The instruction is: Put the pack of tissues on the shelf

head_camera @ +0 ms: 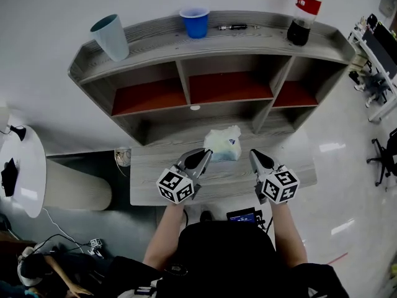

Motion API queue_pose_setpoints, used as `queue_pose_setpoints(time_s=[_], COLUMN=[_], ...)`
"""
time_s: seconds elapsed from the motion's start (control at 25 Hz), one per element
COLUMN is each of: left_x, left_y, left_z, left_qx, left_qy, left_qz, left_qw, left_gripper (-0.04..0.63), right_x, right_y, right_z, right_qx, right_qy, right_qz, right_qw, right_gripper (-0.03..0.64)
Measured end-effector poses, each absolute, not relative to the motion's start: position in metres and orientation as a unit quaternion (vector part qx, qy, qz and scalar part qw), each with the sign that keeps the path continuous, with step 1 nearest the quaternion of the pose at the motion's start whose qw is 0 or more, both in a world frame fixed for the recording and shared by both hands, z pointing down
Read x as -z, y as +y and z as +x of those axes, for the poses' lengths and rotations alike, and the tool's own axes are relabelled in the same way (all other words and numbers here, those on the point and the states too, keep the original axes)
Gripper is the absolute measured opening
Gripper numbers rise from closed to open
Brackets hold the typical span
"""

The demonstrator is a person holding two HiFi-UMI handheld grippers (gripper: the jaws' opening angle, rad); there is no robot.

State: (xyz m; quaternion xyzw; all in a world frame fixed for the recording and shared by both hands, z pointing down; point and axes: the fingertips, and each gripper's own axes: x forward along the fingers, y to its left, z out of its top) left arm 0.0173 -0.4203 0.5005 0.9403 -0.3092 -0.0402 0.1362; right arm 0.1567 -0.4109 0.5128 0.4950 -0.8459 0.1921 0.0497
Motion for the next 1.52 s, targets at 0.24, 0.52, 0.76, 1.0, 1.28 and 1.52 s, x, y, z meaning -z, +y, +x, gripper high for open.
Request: queue_pose_setpoints(time_s=[0.24,0.52,0.76,1.0,1.28,1.52], left_x=[-0.496,-0.494,-0.492,-0.492,-0.483,-0.465], left_y=[-0.418,-0.413,-0.409,-0.403,-0.395,-0.392], left_z=[0.025,0.029,0.033,0.038,0.039,0.038], left_qx=[0.04,0.042,0.042,0.037,0.046,0.058], left_qy=[-0.324,-0.339,-0.342,-0.339,-0.342,-0.353], left_qz=[0.936,0.931,0.931,0.932,0.929,0.923], left_qw=[0.131,0.128,0.123,0.123,0.132,0.14], left_gripper=[0.009,0.009,0.009,0.009,0.009,0.009], right_x=[-0.509,-0.51,-0.51,-0.506,-0.507,-0.501], right_y=[-0.414,-0.411,-0.409,-0.407,-0.397,-0.382], right_z=[0.163,0.163,0.164,0.161,0.162,0.158], right_qx=[-0.19,-0.191,-0.196,-0.189,-0.195,-0.196], right_qy=[-0.856,-0.864,-0.864,-0.867,-0.857,-0.865], right_qz=[0.477,0.463,0.462,0.459,0.477,0.459], right_qw=[0.05,0.051,0.043,0.042,0.031,0.043], right_gripper=[0.005,0.005,0.005,0.005,0.005,0.005])
